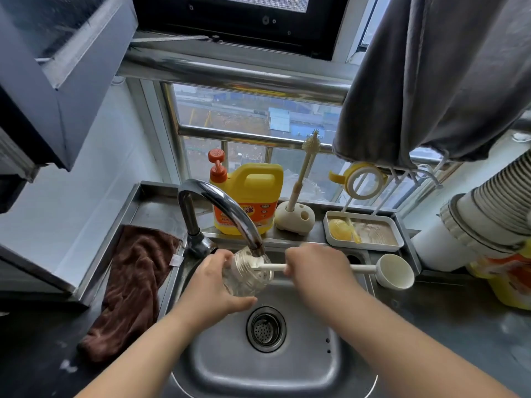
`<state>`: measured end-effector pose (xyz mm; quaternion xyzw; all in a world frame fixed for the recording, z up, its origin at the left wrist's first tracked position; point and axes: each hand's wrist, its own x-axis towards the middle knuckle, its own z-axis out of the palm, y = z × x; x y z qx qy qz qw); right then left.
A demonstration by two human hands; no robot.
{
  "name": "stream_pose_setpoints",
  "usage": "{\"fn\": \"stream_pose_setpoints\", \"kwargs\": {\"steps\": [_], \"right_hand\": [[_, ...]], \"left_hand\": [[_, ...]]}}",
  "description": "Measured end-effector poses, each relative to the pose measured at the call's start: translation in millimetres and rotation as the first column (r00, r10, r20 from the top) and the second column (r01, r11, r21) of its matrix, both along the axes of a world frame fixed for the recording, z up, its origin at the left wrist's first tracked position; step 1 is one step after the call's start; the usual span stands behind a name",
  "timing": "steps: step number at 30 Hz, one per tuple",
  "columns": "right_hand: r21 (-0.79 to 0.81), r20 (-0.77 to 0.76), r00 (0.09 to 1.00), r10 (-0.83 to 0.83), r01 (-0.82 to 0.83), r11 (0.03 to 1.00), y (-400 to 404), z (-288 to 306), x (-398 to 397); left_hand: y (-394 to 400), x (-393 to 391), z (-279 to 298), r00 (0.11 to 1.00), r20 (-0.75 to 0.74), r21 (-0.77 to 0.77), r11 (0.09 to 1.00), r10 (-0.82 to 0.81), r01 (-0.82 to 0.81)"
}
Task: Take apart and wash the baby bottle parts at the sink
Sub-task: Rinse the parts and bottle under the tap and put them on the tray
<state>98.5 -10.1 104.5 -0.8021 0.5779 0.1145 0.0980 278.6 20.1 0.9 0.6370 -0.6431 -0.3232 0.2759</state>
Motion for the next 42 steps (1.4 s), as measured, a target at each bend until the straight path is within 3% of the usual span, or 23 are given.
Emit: {"fn": "stream_pose_setpoints", "kwargs": {"steps": [3, 7, 17, 23, 35, 42], "right_hand": [[0.021, -0.019, 0.996, 0.088, -0.088, 0.996, 9.0, -6.3, 11.8], [0.004, -0.018, 1.0, -0.02, 0.02, 1.0, 0.2, -3.8, -2.1], [0.113, -0.048, 0.999, -0.019, 0.025, 0.993, 1.5, -9.8, 7.6], [0.108, 0.03, 0.995, -0.096, 0.092, 0.99, -5.1, 2.8, -1.9], [0.177, -0.044, 0.989, -0.141, 0.147, 0.973, -7.3, -8.2, 9.2], [0.172, -0.027, 0.987, -0.156, 0.158, 0.972, -6.4, -8.4, 8.5]], "left_hand": [[3.4, -7.8, -2.3, 1.0, 0.001, -0.007, 1.0, -0.011, 0.011], [3.0, -1.6, -5.6, 0.999, -0.004, -0.006, 0.999, 0.036, -0.036], [11.4, -7.8, -10.3, 0.999, 0.005, -0.02, 0.999, -0.044, 0.044], [3.0, -0.3, -8.3, 0.999, -0.003, -0.065, 0.997, 0.033, -0.033], [1.0, -12.3, -6.7, 0.998, 0.058, -0.135, 0.99, -0.033, 0.04], [4.0, -11.5, -3.8, 0.997, 0.072, -0.153, 0.988, 0.029, -0.018]]}}
